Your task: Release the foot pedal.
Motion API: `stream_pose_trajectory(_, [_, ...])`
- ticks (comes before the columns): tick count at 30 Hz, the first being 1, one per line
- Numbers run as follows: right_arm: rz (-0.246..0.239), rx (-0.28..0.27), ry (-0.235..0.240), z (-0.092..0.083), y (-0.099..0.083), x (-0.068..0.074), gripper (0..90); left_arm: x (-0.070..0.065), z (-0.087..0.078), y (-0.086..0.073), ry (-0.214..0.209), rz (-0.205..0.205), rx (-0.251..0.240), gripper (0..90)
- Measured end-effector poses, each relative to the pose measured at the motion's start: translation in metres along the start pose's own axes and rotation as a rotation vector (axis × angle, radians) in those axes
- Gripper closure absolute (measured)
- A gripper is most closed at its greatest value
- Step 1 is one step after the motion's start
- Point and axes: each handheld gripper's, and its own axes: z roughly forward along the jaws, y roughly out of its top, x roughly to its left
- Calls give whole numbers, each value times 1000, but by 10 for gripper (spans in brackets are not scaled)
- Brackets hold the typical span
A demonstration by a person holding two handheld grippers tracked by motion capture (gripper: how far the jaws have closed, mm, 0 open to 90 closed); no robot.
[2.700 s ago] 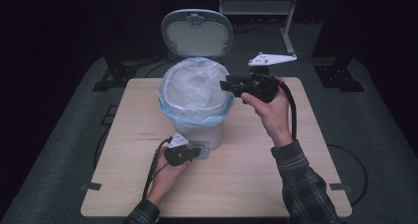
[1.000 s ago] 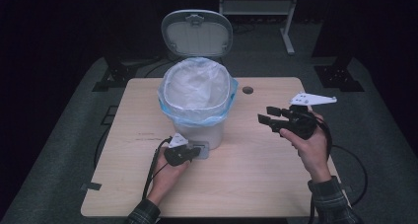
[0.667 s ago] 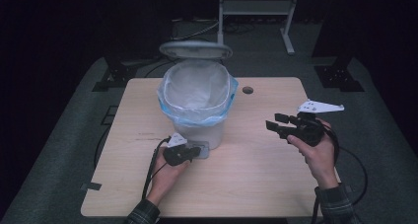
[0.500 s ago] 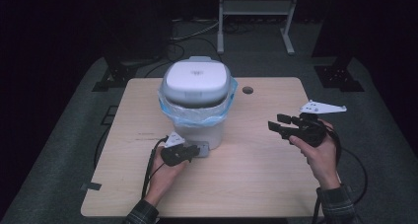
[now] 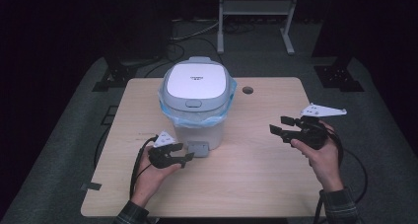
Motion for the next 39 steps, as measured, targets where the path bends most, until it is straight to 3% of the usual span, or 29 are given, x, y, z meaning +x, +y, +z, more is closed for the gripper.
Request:
stream_pose_trajectory(5, [-11, 27, 9, 1, -9, -2, 258, 3, -13, -2, -31, 9, -10, 291])
stream_pose_trajectory(9, [-9, 34, 7, 2, -16, -4, 198, 6, -23, -7, -38, 49, 20, 264])
stream_pose_trajectory(14, [-7, 47, -11, -1, -26, -5, 179, 9, -40, -13, -69, 50, -1, 217])
stream_pose_trajectory(22, [8, 68, -48, -9, -44, -10, 178, 14, -52, -25, -51, 48, 0, 89])
stream_pose_trajectory(26, [32, 89, -57, -11, -53, -13, 176, 17, -57, -34, -27, 52, 13, 70])
stream_pose_trajectory(35, [33, 132, -69, -13, -76, -19, 172, 26, -64, -52, -31, 66, 53, 60])
stream_pose_trajectory(39, [47, 169, -79, -12, -91, -25, 173, 30, -66, -61, -9, 62, 83, 60])
